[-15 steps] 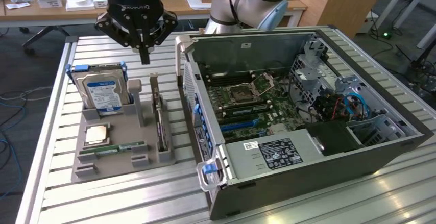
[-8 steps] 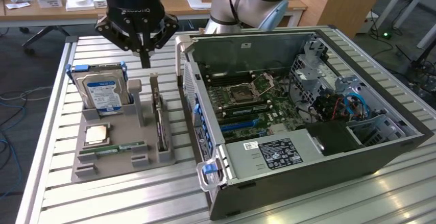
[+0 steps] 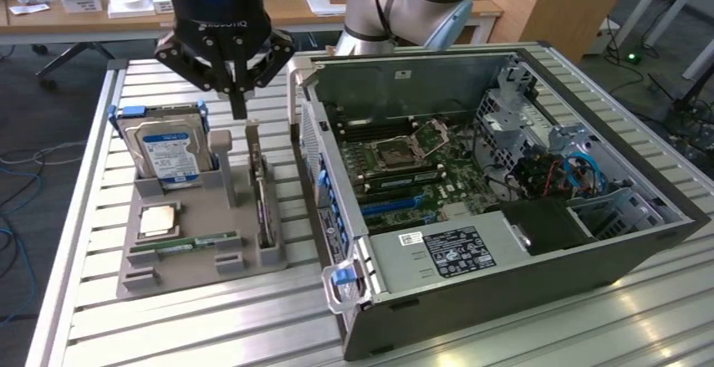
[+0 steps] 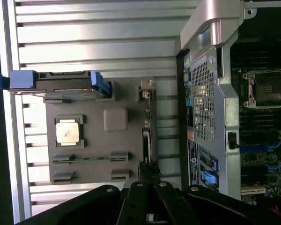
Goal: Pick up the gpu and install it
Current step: 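Reach for the gpu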
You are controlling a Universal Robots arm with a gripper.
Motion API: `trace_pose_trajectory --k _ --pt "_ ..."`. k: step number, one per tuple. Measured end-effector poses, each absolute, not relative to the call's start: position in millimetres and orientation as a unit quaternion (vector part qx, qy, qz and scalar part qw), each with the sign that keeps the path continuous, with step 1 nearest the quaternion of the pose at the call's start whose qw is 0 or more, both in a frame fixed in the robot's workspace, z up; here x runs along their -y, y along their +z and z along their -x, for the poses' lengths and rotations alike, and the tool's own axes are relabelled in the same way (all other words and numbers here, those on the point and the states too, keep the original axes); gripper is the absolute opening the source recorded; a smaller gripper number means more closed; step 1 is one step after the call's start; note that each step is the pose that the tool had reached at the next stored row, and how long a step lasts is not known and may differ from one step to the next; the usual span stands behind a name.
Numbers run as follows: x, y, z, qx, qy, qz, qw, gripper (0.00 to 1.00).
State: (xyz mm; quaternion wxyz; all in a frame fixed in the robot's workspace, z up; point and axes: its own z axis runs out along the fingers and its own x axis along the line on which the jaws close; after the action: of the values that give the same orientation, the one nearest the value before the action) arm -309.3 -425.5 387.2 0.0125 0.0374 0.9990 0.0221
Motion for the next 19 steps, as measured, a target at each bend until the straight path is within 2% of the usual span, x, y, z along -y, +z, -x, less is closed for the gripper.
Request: trace_pose_trajectory --k 19 --pt "434.6 387.1 310.3 -0.999 0.022 -0.037 0.012 0.11"
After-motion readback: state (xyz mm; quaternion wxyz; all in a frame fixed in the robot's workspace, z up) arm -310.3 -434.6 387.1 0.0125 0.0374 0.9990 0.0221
